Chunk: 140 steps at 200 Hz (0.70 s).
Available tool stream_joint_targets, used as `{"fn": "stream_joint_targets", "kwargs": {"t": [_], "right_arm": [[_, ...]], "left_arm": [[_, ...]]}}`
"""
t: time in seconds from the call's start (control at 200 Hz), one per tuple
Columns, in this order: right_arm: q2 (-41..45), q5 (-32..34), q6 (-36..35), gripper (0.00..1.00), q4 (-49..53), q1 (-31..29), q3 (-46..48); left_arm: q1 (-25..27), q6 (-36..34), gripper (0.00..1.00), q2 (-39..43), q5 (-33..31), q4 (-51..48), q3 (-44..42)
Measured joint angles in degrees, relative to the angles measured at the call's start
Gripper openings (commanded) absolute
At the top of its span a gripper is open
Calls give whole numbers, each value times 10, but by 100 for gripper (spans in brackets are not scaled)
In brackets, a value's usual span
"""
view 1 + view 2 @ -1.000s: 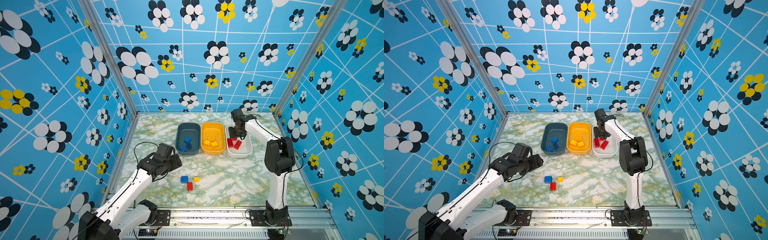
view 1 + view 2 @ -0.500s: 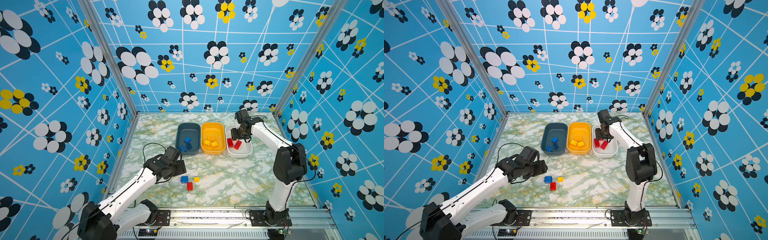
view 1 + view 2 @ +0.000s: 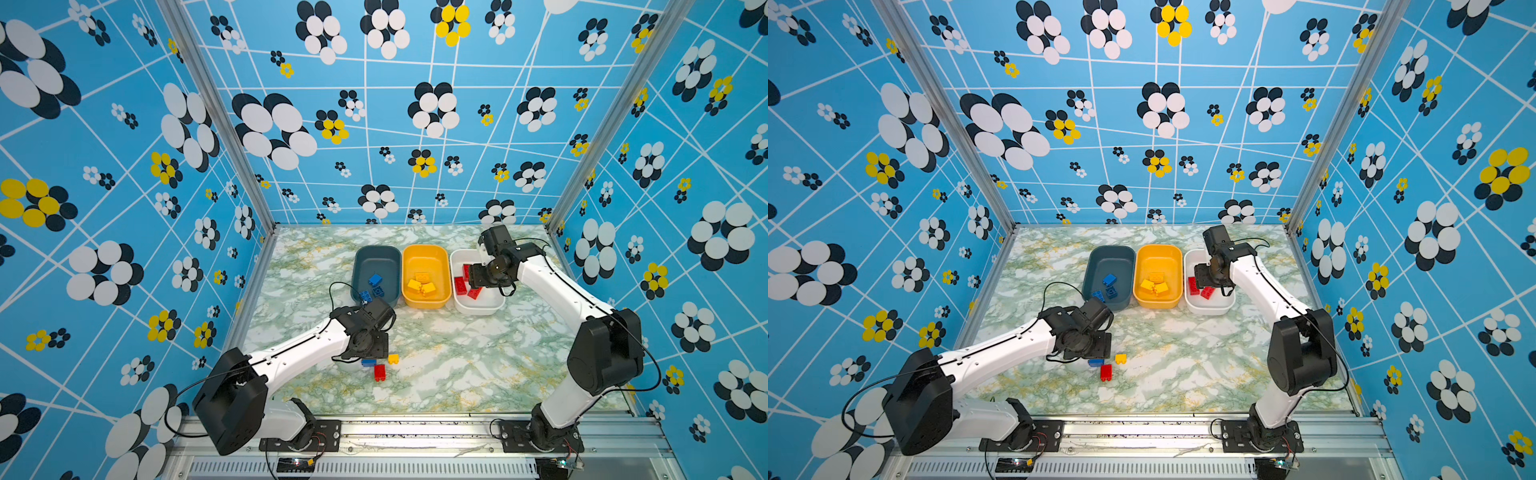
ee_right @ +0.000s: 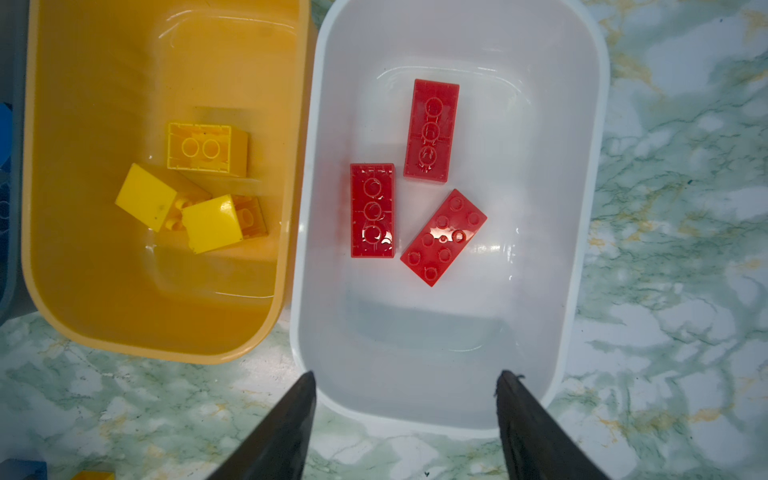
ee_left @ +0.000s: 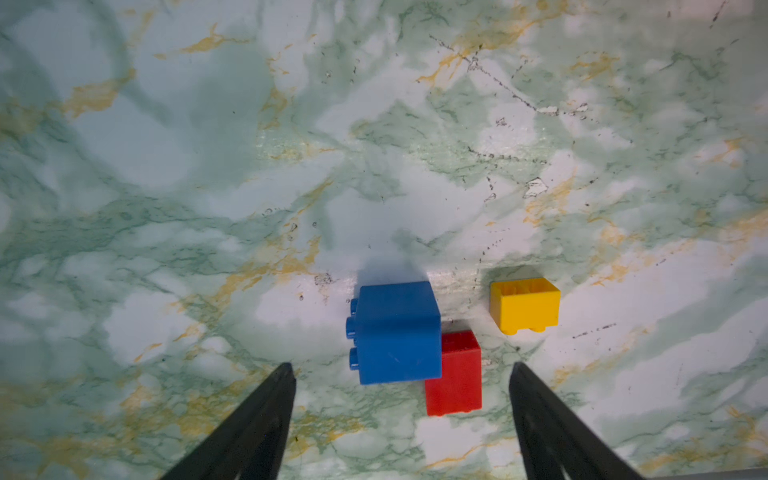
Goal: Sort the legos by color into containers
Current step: 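Lower the left gripper onto the blue brick stacked on red while right gripper rises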
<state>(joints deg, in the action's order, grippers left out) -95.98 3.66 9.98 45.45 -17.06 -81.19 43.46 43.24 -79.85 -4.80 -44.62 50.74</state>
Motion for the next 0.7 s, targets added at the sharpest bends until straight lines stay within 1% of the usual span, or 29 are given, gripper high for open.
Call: {"fn": "stream_joint_targets", "kwargs": {"t": [0.26, 0.7], "right_arm": [[25, -12, 8, 71, 2, 0, 37], [38, -12, 10, 72, 4, 0, 43]], "left_arm": [[2, 1, 78, -59, -12, 4, 0], [2, 18, 67, -106, -12, 59, 0]]}}
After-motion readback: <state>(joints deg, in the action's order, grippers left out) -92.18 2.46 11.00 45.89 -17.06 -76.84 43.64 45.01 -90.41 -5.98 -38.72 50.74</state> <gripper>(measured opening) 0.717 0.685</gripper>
